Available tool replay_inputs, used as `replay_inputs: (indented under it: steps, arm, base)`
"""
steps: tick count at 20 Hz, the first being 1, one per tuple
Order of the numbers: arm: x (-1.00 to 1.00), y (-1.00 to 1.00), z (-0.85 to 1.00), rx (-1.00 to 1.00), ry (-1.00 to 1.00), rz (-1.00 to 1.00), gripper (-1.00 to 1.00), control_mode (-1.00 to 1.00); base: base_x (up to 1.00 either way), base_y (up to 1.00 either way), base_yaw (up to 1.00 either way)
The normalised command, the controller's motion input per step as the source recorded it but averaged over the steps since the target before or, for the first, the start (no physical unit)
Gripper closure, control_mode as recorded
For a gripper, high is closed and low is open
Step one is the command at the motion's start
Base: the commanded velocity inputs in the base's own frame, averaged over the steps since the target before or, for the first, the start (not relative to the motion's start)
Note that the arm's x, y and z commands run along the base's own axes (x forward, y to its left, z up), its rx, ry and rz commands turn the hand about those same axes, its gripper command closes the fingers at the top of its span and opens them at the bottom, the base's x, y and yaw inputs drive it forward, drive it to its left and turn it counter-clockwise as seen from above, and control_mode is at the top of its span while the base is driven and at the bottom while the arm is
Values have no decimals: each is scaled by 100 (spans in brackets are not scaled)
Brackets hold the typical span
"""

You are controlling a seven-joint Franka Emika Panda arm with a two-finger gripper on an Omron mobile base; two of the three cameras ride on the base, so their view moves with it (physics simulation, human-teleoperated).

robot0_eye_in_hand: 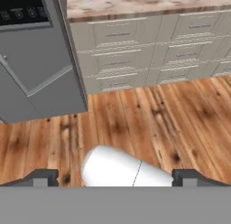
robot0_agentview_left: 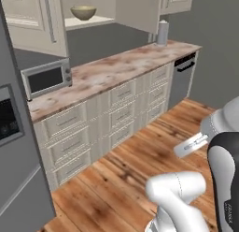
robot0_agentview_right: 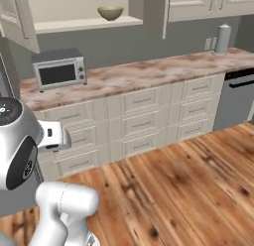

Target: Move the bowls from the cabinet to the plates on the dining table.

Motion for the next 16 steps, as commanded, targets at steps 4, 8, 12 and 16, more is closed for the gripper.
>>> replay_inputs:
  steps: [4, 8, 12, 16]
  arm:
    - [0, 0, 0, 0, 0, 0, -100, 100]
    - [0, 0, 0, 0, 0, 0, -100, 100]
    - [0, 0, 0, 0, 0, 0, -100, 100]
    - [0, 0, 0, 0, 0, 0, -100, 100]
  base:
    - [99, -59, 27]
    - [65, -32, 31]
    - [72, -29, 36]
    - [87, -36, 38]
